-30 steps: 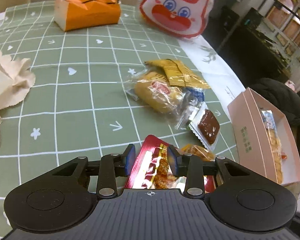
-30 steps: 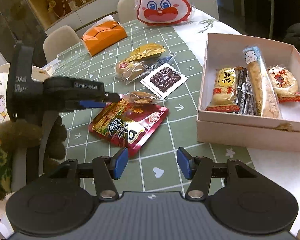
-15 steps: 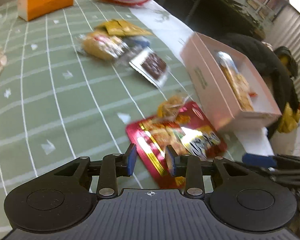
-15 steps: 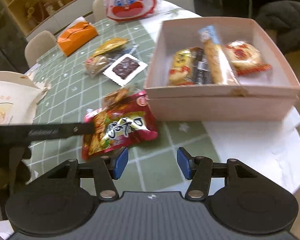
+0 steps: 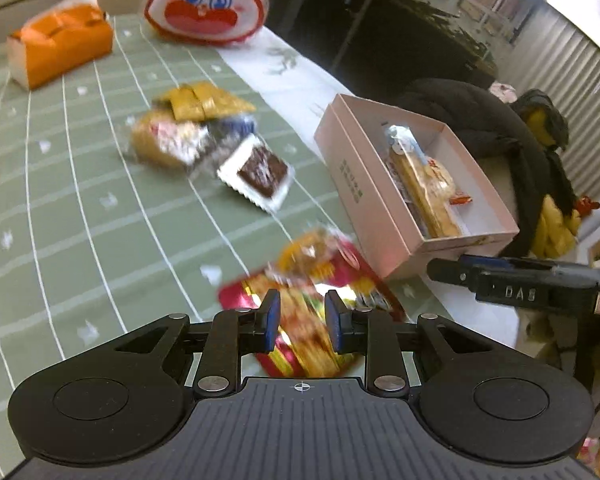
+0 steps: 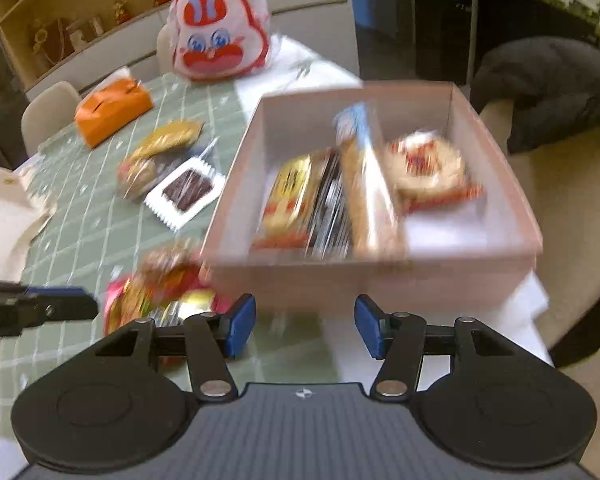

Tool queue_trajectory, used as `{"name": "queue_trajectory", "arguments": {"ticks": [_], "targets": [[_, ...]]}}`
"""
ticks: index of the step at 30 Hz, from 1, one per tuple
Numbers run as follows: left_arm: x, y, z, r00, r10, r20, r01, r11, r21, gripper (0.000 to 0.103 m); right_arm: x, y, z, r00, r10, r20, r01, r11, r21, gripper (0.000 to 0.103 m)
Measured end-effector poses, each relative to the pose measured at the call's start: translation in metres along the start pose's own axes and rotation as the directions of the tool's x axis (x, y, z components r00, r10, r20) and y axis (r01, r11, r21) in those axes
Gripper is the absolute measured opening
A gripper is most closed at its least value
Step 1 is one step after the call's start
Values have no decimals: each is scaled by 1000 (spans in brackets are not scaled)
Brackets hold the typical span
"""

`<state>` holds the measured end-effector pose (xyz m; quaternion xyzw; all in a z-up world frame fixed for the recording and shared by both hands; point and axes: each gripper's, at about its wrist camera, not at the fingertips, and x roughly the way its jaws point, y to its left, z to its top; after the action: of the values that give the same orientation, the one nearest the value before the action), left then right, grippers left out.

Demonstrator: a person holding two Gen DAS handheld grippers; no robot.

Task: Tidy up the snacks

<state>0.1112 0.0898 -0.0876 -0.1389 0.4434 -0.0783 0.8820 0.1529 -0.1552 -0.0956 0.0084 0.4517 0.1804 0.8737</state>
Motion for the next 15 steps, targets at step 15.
{"name": "queue_trajectory", "arguments": {"ticks": [15], "targets": [[64,22,27,999,-18,-52,15,998,-59,28,-12,13,-42,990,115,-77,-111,992,59,57]]}}
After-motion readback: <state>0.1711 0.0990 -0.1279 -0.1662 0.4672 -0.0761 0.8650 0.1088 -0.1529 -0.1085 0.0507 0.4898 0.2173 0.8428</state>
